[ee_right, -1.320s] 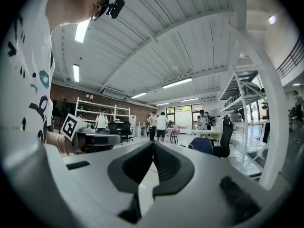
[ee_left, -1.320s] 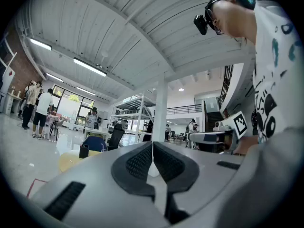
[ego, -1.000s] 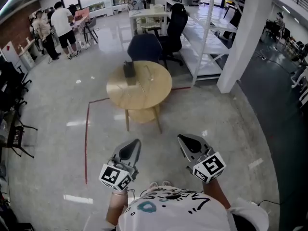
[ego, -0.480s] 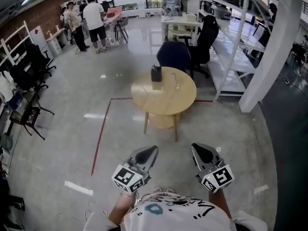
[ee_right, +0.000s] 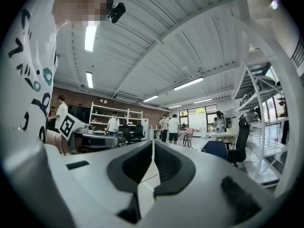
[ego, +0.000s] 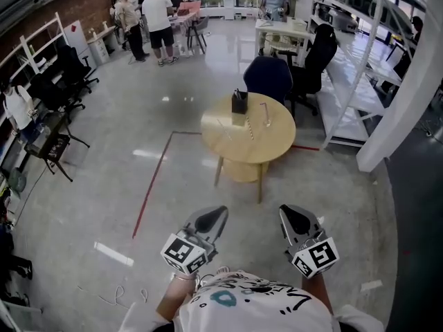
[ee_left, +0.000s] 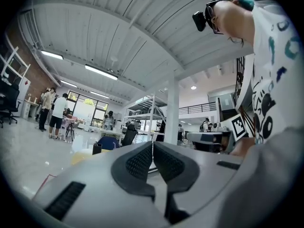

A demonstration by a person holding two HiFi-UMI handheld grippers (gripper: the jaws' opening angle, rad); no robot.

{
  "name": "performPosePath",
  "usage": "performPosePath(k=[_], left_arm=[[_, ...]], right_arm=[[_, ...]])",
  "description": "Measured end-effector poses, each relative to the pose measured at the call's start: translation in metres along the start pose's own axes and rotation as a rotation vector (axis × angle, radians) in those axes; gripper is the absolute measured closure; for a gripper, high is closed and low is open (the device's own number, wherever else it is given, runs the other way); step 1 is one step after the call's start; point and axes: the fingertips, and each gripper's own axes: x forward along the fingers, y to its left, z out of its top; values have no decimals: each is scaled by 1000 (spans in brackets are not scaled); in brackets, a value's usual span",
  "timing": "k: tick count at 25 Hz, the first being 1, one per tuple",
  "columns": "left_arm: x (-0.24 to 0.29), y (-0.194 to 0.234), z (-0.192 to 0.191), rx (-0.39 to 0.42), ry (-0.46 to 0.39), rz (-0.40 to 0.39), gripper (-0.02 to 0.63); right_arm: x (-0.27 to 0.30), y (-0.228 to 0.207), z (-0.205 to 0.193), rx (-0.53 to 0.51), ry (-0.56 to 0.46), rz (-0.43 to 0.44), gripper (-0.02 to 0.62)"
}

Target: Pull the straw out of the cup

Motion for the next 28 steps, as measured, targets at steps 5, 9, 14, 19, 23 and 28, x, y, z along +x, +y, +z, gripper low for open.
performPosePath(k=[5, 9, 14, 19, 23, 28], left_arm=[[10, 1, -7, -7, 10, 24, 588], [23, 9, -8, 0, 15, 29, 588], [46, 27, -12, -13, 23, 27, 588], [75, 56, -8, -2, 20, 2, 588], [96, 87, 3, 6, 16, -8, 588], [114, 126, 10, 10, 20, -14, 588]], right_arm=[[-1, -18, -7, 13, 8, -2, 566], [7, -31, -6, 13, 4, -3, 566], [22, -50, -8, 26, 3, -13, 566], [51, -72, -15, 24, 15, -28, 566], [84, -89, -11, 18, 22, -29, 566], [127, -105, -8, 19, 21, -36, 566]])
